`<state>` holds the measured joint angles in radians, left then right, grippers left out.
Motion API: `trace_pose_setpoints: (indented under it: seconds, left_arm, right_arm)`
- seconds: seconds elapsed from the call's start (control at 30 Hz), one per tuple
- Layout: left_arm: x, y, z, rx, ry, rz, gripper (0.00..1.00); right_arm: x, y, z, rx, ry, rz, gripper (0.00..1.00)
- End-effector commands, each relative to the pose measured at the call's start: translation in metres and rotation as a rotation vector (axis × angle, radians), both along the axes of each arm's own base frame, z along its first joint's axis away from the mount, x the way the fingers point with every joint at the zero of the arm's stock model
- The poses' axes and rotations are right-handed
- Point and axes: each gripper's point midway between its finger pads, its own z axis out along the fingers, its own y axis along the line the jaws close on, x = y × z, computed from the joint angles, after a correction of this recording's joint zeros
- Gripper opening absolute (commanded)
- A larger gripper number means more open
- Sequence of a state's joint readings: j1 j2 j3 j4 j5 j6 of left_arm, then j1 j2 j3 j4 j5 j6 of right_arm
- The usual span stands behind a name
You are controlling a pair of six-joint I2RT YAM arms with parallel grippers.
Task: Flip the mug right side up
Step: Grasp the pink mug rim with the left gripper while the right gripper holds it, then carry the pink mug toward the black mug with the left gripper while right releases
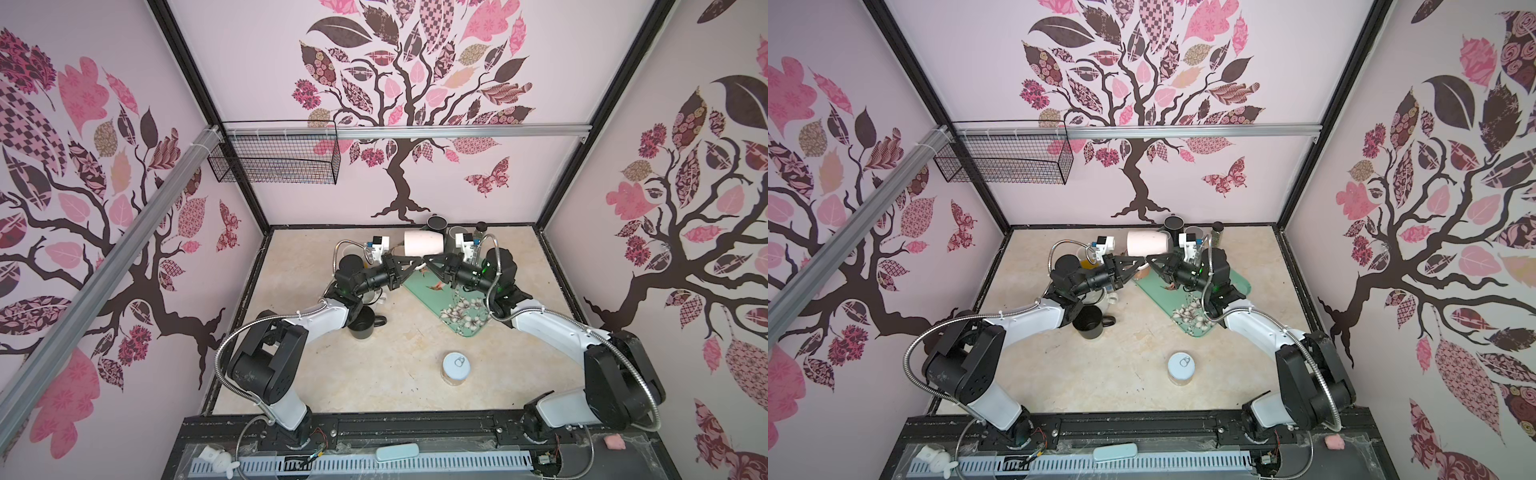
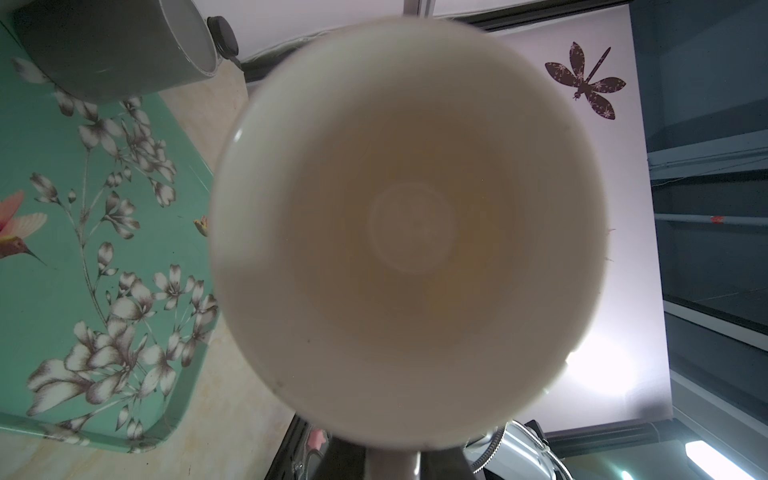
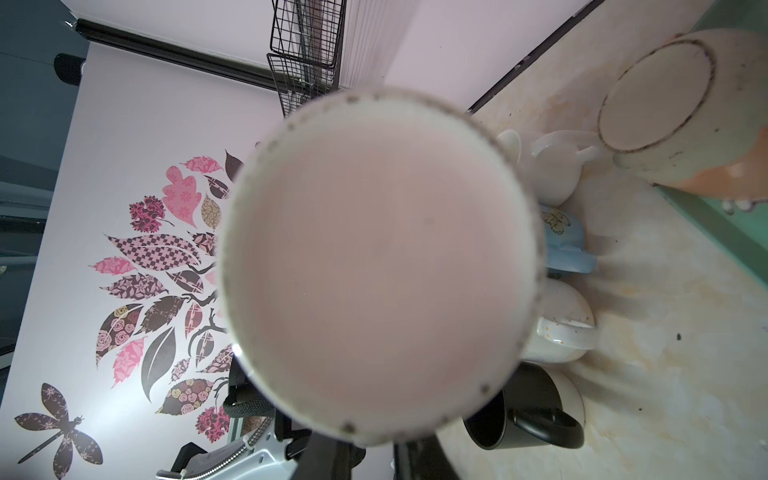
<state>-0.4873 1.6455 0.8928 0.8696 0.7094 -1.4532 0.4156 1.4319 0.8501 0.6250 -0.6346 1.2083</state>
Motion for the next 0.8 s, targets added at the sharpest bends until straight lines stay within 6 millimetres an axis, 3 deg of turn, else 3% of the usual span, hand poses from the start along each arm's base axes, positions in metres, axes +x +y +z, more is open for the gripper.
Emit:
trace_pose_setpoints:
  seconds: [0.0,0.1,0.27,0.47,0.57,0.77]
  left_arm:
    - [-0.012,0.004,-0.002,0.061,-0.008,0.0,0.0]
    - [-0.017,0.011,-0.009,0.127,-0.008,0.027,0.0]
    - [-0.026,0.021,-0.019,0.215,-0.002,0.056,0.0]
    - [-0.036,0.032,-0.023,0.253,0.008,0.092,0.0]
    - [-0.046,0.047,-0.025,0.352,-0.005,0.137,0.0]
    - [-0.081,0.107,-0.037,0.69,0.008,0.291,0.0]
  right_arm:
    - [-0.001,0.008,0.0,-0.087,-0.076,0.034,0.13]
    - [-0.004,0.007,-0.013,-0.141,-0.057,0.046,0.31]
    - [-0.009,0.001,-0.035,-0.23,-0.023,0.048,0.48]
    - [-0.024,-0.008,-0.046,-0.325,-0.023,0.061,0.52]
    - [-0.033,-0.018,-0.045,-0.388,-0.047,0.048,0.53]
    - [-0.052,-0.034,-0.049,-0.496,-0.071,0.044,0.54]
